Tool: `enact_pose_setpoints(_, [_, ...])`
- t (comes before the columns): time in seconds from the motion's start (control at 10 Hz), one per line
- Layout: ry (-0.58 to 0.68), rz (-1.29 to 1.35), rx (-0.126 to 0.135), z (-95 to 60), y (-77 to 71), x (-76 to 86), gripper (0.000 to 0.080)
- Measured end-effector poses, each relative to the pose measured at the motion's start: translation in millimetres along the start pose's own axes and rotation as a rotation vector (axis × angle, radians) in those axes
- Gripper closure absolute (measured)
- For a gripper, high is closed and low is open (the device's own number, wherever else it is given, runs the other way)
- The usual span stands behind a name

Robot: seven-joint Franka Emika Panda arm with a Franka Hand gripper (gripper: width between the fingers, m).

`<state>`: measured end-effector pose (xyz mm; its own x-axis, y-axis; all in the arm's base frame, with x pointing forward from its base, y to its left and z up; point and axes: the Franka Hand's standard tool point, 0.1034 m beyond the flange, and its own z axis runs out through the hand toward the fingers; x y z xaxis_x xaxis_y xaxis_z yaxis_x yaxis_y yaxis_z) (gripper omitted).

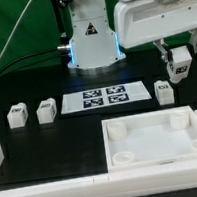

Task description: Assemble one leg

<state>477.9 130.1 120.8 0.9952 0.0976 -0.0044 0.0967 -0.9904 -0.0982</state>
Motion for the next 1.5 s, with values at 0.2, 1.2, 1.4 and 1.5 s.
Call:
enact_pose_setpoints(0.2, [0.013,-0.027,0.009,-9.7,10.4,29.3,0.0506])
enact_pose_setpoints(1.2, [0.421,-0.146,-0.052,-36.6,48.0,79.8,0.0506])
enact_pose_setpoints(1.4, [0.455,-0.16,-0.055,-43.0,51.5,105.8,0.0506])
enact_pose_setpoints(1.5, [0.495,-0.171,-0.06,-42.2,53.1,121.9,0.0506])
